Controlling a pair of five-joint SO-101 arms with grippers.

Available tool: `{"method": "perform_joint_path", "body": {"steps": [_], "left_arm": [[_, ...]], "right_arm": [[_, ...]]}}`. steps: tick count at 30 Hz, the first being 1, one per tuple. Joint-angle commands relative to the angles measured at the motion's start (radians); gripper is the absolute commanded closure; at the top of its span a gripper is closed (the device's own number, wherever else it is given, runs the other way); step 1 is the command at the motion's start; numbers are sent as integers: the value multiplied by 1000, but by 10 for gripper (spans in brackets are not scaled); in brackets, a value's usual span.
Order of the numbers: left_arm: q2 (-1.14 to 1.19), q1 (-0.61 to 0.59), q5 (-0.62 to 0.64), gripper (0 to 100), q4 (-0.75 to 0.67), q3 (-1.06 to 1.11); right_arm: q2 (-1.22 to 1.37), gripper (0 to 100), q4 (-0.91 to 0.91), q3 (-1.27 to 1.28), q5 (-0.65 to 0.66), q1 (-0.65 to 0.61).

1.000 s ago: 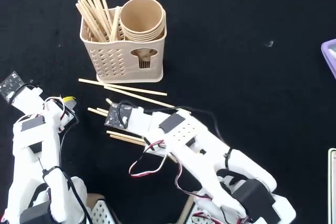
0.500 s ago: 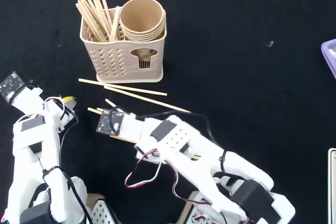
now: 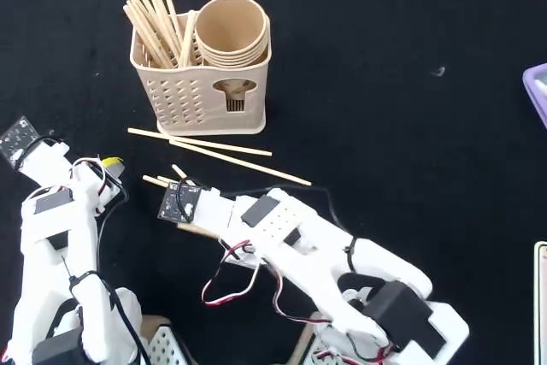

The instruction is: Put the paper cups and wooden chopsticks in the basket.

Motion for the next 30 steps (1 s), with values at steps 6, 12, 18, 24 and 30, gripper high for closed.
{"method": "perform_joint_path", "body": {"steps": [6, 12, 18, 24, 30], "left_arm": [[-26, 5, 6, 713, -14, -4], [-26, 5, 6, 713, -14, -4], [-26, 5, 6, 713, -14, -4], [-26, 5, 6, 713, -14, -4], [-26, 5, 9, 713, -14, -5]], "right_arm": [[-213, 988, 112, -39, 0, 51], [-298, 988, 141, -22, 140, 166], [-297, 987, -18, 113, 189, 227], [-297, 987, -48, 153, 238, 339], [-297, 888, -48, 154, 262, 402]]}}
